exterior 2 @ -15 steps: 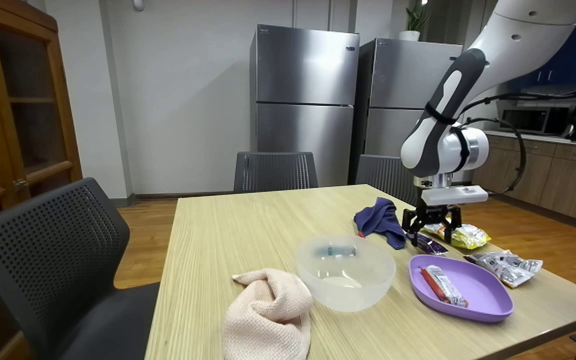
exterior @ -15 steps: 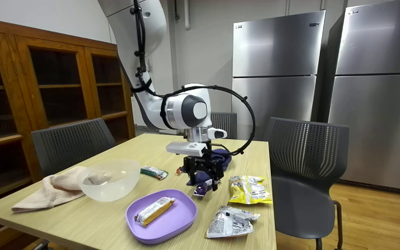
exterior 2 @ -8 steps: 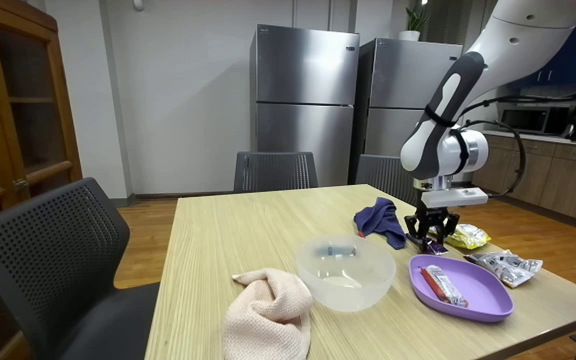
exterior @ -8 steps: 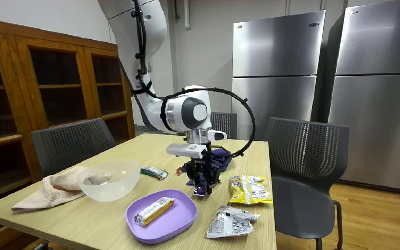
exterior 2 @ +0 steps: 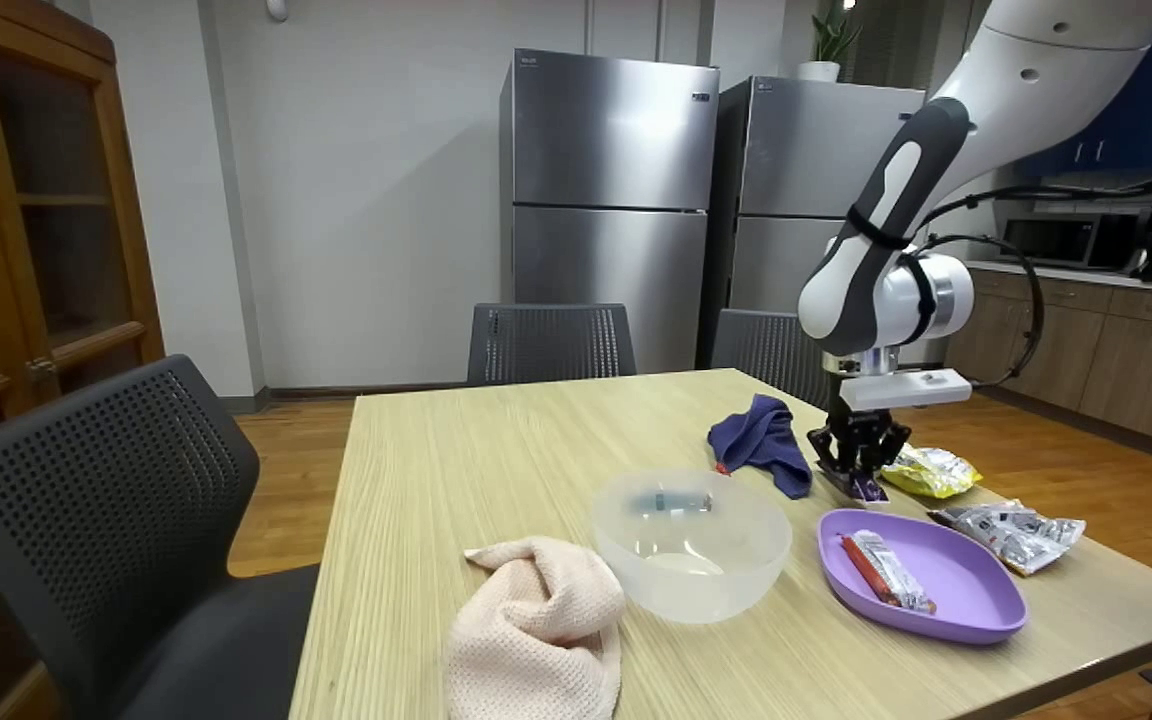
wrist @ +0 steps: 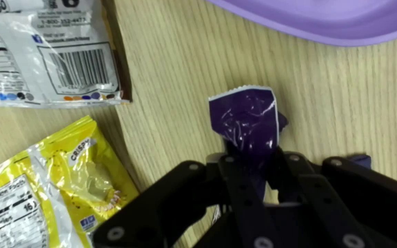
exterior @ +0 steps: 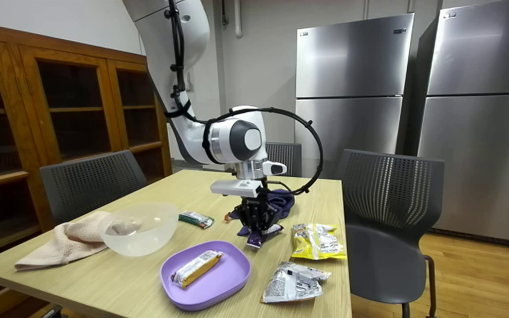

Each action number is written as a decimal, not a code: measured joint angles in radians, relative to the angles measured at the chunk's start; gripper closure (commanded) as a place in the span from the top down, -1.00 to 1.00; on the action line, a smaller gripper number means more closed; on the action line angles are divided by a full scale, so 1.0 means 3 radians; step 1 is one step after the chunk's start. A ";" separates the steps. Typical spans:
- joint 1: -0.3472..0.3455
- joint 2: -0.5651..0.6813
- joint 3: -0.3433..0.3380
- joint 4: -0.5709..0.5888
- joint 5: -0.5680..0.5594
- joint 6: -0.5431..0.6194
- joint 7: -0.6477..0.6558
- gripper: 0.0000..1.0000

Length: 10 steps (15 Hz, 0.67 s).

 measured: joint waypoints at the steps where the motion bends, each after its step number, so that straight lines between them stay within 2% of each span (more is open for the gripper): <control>1: 0.0016 -0.0045 -0.0010 -0.0017 -0.0038 0.0006 0.0000 -0.91; 5: 0.0071 -0.0318 -0.0047 -0.0165 -0.0156 0.0009 0.0000 -0.91; 10: 0.0113 -0.0743 -0.0084 -0.0566 -0.0233 0.0041 0.0011 -0.90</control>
